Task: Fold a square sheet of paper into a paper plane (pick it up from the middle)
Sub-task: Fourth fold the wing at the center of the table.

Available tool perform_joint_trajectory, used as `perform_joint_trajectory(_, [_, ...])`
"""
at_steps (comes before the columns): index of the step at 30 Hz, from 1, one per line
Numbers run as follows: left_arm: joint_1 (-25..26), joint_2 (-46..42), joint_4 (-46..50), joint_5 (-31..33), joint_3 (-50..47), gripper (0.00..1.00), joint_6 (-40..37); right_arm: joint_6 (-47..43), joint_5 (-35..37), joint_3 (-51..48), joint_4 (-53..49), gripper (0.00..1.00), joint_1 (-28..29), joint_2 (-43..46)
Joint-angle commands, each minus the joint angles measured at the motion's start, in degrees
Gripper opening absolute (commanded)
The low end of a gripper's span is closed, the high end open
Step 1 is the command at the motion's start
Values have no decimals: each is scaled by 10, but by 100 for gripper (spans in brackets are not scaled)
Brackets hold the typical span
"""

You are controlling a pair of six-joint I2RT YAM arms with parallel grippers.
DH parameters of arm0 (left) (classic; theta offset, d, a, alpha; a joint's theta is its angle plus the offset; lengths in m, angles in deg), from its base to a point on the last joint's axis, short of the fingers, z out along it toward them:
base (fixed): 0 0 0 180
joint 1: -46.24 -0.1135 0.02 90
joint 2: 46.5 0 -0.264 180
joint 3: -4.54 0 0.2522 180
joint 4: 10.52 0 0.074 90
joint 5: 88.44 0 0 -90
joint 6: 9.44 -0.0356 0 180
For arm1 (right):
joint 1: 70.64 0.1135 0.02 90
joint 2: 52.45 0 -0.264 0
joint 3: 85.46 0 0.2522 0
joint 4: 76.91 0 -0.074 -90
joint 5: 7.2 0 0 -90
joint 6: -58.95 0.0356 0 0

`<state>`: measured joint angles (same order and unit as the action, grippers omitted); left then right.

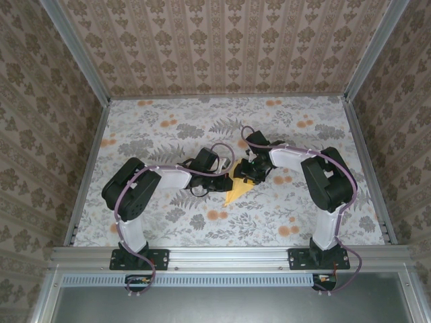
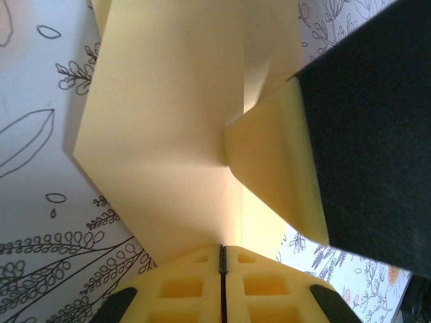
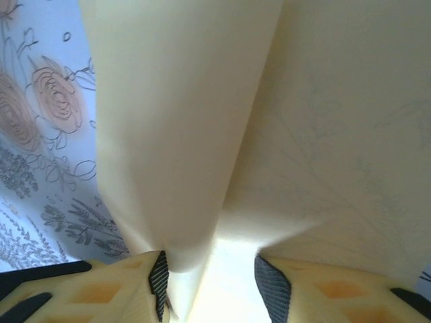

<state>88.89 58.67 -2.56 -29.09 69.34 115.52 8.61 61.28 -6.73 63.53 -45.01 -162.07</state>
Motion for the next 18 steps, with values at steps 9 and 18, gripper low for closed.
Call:
perform_joint_trajectory(9, [-9,-26,4,17,3,9,-1,33,150,-48,-74,40,1,-107])
perform_joint_trajectory(18, [-12,-21,7,24,7,9,1,44,149,-49,-75,38,1,-111])
